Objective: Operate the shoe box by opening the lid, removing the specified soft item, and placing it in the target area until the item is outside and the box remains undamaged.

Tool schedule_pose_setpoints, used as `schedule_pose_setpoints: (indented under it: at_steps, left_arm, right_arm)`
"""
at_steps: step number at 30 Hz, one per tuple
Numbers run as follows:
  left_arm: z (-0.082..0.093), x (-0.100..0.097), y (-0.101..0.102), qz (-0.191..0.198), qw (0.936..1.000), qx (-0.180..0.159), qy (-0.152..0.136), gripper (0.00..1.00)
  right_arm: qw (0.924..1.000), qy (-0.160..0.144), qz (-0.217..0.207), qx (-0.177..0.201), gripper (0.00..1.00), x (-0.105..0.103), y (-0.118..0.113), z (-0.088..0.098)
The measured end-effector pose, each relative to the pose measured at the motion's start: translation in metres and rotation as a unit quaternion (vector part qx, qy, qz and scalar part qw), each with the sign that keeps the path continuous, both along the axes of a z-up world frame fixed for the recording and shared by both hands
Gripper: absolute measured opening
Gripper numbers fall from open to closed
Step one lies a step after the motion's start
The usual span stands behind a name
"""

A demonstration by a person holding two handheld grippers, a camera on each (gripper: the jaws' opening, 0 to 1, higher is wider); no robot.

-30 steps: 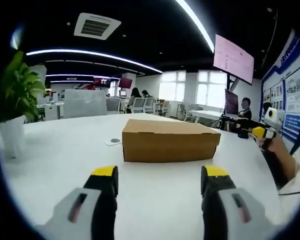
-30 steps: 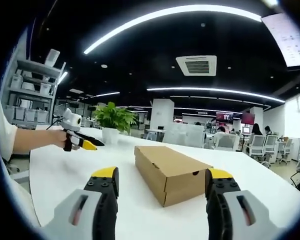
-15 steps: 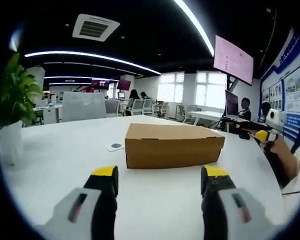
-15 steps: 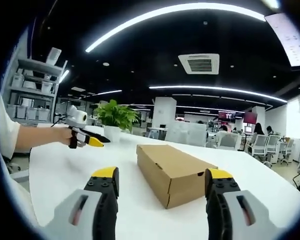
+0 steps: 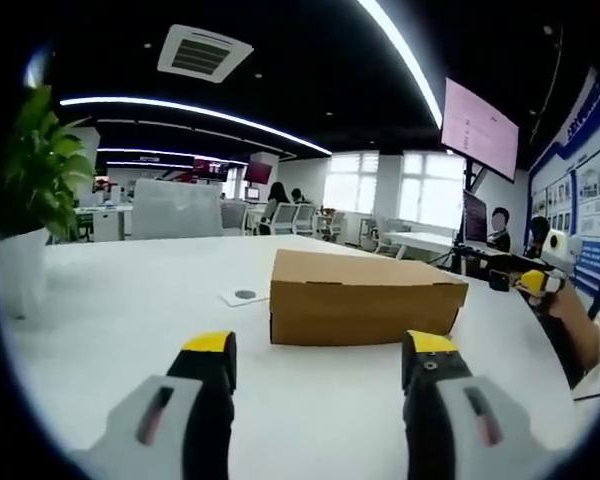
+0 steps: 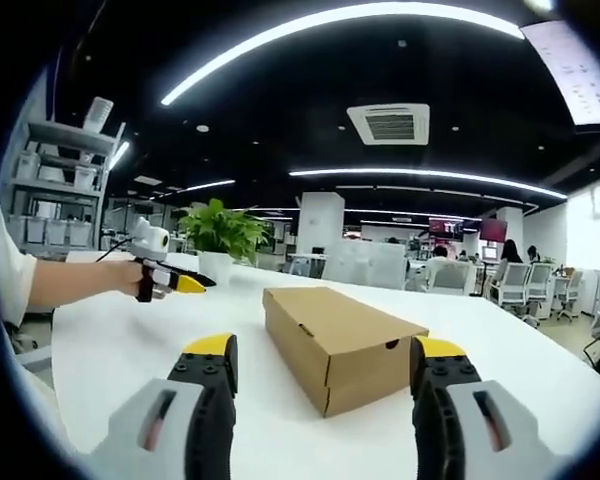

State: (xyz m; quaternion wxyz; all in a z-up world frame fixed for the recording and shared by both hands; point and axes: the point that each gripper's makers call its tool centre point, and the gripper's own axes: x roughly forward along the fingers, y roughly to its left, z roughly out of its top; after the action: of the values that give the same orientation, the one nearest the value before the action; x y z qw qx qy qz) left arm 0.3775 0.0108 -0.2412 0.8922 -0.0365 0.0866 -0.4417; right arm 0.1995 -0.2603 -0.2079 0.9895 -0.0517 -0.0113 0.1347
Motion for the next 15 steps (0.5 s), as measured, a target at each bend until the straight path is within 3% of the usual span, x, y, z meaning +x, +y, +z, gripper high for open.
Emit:
schedule_pose_setpoints:
  at_steps: [9,15]
  left_arm:
    - [-0.004,0.007,-0.006,-0.010,0.9999,0.007,0.001,0.70]
    - [-0.002,0.019,-0.008,0.000,0.9999,-0.012,0.000,0.69]
  right_arm:
    - [0.9999,-0.003,-0.005,0.009,0.73,0.003,-0.006,0.003]
    - [0.9999,0.002,-0.005,0.011,0.74,0.007,-0.006,0.001]
